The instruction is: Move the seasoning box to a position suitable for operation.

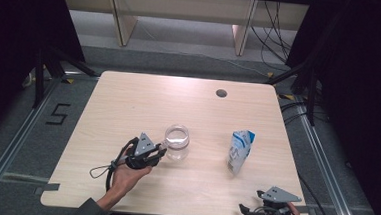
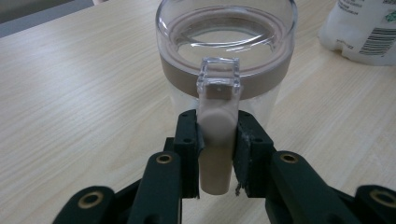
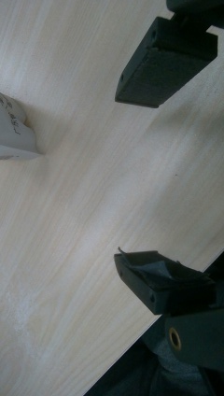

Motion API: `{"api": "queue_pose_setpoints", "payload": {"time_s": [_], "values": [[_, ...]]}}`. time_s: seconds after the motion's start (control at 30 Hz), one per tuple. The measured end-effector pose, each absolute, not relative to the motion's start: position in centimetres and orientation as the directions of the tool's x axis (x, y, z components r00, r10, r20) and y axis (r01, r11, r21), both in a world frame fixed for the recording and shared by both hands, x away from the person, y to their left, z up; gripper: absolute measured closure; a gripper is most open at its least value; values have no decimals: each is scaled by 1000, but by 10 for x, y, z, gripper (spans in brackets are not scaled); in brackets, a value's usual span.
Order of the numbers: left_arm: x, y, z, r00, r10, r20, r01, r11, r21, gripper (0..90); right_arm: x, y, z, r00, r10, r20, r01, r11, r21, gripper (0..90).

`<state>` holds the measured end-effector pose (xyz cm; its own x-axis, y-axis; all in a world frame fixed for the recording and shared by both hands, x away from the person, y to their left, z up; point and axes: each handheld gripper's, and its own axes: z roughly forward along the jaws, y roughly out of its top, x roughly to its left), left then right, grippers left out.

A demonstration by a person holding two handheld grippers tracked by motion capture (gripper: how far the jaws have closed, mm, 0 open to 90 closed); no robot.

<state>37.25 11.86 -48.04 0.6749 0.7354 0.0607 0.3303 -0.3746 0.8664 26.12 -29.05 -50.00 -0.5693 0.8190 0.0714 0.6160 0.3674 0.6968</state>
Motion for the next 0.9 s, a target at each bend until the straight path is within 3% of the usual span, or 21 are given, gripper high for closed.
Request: {"api": "queue_pose_setpoints", "payload": {"time_s": [0.9], "values": [[348,106,-484,850,527,13,238,-405,883,728,263,-292,-500,-588,806,64,598,380,705,197]]}}
